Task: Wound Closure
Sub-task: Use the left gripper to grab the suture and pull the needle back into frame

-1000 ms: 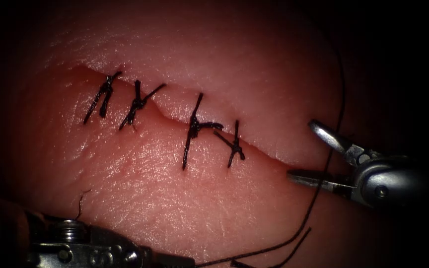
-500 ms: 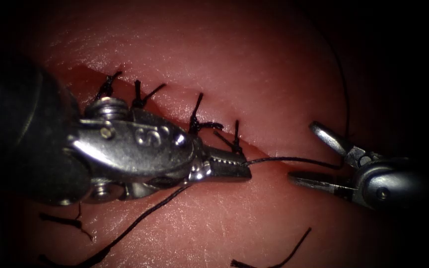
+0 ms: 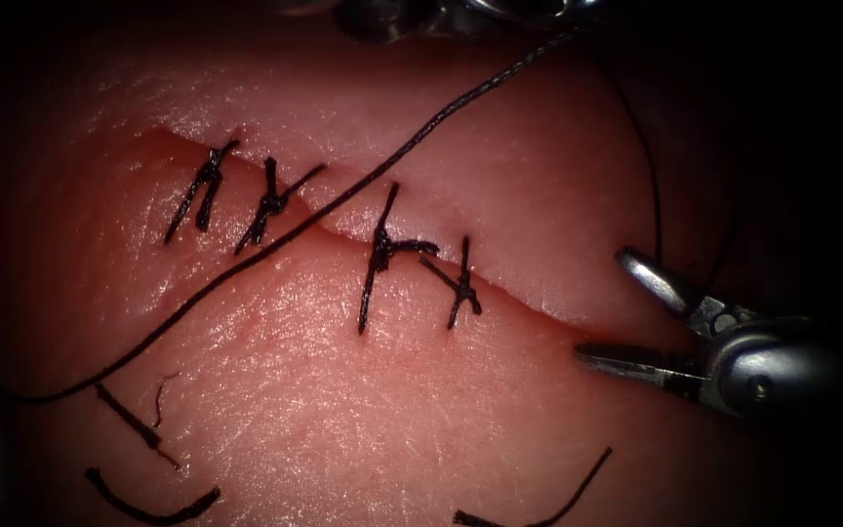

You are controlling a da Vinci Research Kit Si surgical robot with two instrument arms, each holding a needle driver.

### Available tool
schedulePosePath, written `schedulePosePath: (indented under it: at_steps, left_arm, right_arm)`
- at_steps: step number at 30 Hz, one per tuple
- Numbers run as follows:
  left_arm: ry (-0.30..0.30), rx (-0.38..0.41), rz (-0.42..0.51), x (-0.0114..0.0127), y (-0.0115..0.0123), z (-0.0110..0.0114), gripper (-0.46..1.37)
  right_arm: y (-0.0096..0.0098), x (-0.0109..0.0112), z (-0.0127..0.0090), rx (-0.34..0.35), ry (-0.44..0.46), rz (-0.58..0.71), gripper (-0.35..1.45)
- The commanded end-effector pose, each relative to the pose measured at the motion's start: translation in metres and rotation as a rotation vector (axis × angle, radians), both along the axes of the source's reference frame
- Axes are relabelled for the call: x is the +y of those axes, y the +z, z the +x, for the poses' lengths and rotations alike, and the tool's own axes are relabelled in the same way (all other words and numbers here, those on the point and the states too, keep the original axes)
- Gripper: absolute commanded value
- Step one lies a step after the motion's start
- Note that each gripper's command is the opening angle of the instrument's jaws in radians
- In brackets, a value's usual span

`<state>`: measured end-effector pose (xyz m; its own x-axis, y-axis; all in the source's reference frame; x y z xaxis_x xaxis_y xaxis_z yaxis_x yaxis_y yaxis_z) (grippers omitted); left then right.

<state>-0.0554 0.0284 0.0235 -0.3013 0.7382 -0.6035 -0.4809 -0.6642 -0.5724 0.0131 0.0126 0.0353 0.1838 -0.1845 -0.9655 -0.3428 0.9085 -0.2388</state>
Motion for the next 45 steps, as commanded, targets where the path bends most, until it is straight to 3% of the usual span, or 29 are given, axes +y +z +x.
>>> schedulePosePath:
  at_steps: [1,8,12,19,21,27,28,34,45]
  left_arm:
    - [-0.001,-0.013,0.002,0.0001,0.0003,-0.0004,-0.35]
    - [-0.012,-0.020,-0.002,0.0007,0.0009,-0.0018,-0.35]
    - [-0.013,-0.026,-0.002,0.0007,0.0008,-0.0022,-0.35]
    - [-0.006,-0.022,-0.010,0.0013,0.0006,-0.0032,-0.35]
    - [-0.005,-0.027,-0.014,0.0020,0.0004,-0.0043,-0.35]
    - [-0.010,-0.041,-0.045,0.0047,-0.0002,-0.0067,-0.35]
    - [-0.018,-0.052,-0.053,0.0062,-0.0004,-0.0073,-0.35]
    - [-0.029,-0.072,-0.077,0.0105,0.0006,-0.0094,-0.35]
    - [-0.046,-0.097,-0.105,0.0133,0.0056,-0.0175,-0.35]
  right_arm:
    - [0.0000,0.0001,-0.0002,0.000,-0.005,0.000,1.16]
    - [-0.0005,0.0011,-0.0030,-0.034,0.023,0.015,1.17]
    - [-0.0012,0.0027,-0.0059,-0.069,0.120,0.018,1.29]
    - [-0.0023,0.0037,-0.0107,-0.139,0.166,0.038,1.29]
    - [-0.0025,0.0036,-0.0127,-0.158,0.184,0.050,1.31]
    - [-0.0028,0.0029,-0.0157,-0.190,0.217,0.053,1.34]
    - [-0.0028,0.0026,-0.0165,-0.198,0.232,0.064,1.37]
    - [-0.0029,0.0012,-0.0180,-0.236,0.274,0.066,1.43]
    - [-0.0031,-0.0015,-0.0183,-0.245,0.262,0.066,1.44]
